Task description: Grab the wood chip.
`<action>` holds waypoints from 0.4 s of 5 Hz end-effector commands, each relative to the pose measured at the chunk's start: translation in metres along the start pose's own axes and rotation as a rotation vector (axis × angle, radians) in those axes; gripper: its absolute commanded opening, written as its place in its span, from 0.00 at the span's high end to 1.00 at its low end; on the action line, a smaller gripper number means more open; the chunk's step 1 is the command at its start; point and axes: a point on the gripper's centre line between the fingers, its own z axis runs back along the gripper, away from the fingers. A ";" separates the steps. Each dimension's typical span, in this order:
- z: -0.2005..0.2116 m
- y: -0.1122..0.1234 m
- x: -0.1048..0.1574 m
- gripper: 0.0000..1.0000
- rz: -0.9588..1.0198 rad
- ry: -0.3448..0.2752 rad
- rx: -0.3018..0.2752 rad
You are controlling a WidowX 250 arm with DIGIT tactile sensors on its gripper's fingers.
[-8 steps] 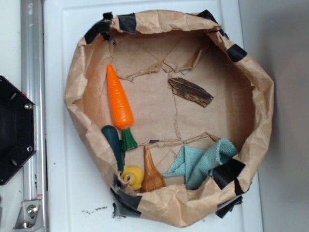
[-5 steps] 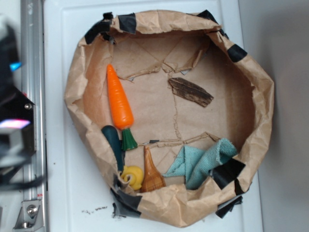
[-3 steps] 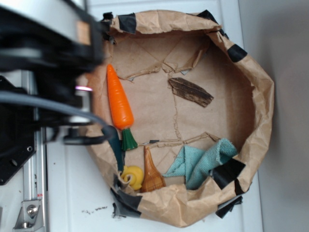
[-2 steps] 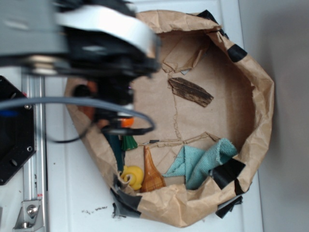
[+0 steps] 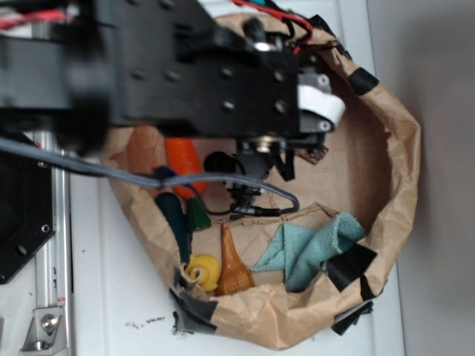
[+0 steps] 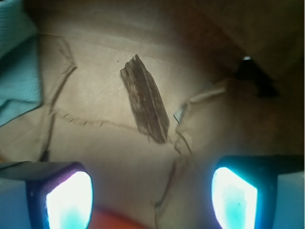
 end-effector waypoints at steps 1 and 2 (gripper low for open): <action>-0.033 0.012 0.022 0.00 -0.048 -0.053 -0.016; -0.041 0.017 0.033 0.00 -0.083 -0.073 -0.063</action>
